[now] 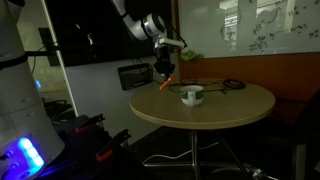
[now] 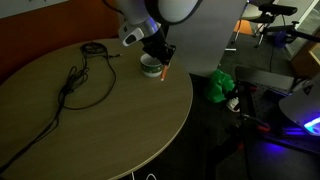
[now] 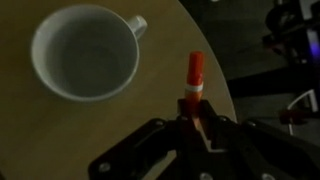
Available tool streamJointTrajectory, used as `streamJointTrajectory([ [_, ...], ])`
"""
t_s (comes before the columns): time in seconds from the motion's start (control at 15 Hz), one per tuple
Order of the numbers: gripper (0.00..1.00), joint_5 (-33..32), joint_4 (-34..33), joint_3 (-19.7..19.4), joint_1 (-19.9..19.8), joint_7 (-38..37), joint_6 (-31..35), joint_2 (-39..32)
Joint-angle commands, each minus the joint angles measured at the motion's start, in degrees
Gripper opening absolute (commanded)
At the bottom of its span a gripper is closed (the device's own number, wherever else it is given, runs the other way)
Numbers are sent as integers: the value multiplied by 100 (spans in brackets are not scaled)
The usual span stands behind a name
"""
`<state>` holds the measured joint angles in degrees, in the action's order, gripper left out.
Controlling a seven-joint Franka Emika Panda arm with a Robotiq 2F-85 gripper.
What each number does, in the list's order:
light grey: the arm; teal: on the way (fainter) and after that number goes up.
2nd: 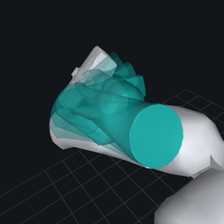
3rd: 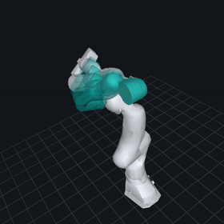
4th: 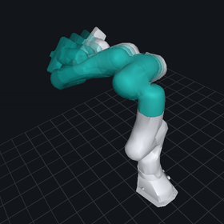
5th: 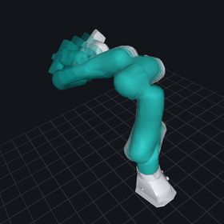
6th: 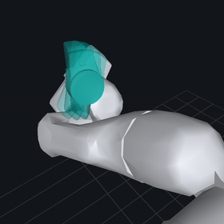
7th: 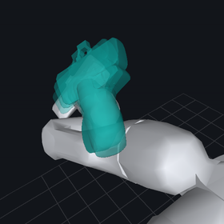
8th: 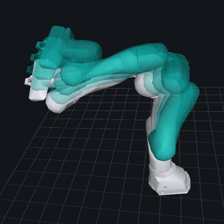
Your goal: Take the orange marker out of the mug
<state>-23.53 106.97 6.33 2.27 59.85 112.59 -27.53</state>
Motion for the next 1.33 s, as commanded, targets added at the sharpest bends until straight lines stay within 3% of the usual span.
streamJointTrajectory([
  [0.0, 4, 713, 369, 238, -111, -420, 525, 118],
  [0.4, 4, 802, 732, 272, -61, -824, 1898, -206],
  [0.73, 4, 816, 823, 321, -121, -1093, 2425, -385],
  [0.8, 42, 728, 872, 303, -107, -1075, 2520, -345],
  [0.93, 50, 753, 910, 334, -140, -1006, 2614, -294],
  [1.27, 88, 759, 812, 299, -139, -850, 1398, 168],
])
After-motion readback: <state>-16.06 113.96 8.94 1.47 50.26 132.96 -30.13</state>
